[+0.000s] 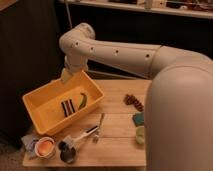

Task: Place pepper in plastic cup

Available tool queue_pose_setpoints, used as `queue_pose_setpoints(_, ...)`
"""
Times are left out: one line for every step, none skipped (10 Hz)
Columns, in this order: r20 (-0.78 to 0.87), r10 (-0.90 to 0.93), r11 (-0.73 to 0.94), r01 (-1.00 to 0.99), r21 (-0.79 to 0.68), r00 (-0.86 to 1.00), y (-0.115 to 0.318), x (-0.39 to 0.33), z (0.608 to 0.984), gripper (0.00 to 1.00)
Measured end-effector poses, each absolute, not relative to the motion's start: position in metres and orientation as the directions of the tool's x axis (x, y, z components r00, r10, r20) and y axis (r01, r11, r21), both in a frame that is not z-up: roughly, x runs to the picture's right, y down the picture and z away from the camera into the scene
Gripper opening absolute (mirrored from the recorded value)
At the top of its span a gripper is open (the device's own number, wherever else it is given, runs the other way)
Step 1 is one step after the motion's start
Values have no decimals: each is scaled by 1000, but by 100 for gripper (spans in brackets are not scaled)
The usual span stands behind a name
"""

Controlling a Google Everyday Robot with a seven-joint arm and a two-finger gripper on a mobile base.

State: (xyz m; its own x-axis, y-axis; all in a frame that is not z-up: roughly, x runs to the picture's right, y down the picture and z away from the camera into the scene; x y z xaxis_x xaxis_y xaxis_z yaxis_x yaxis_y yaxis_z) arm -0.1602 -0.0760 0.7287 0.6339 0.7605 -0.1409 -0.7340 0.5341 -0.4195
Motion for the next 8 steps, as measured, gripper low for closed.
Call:
queue_pose_setpoints(-161,744,542,-726,-424,649,-70,-163,748,80)
queue_pose_setpoints(-179,732,543,-721,-430,658,-63,-165,763,80)
queue_pose_setpoints(-195,723,541,-719,-437,663,-58,-167,776,80)
queue_pose_setpoints(-221,717,531,-724,-441,661,-54,-163,796,80)
queue_pose_setpoints(-242,717,516,-731,-447,654,-52,-158,810,80)
queue_pose_setpoints(-264,715,500,-738,-453,647,-52,-153,823,80)
queue_pose_setpoints(-284,715,482,-744,-462,639,-50,-151,833,80)
queue_pose_setpoints(-311,710,462,-752,-470,631,-42,-148,846,80)
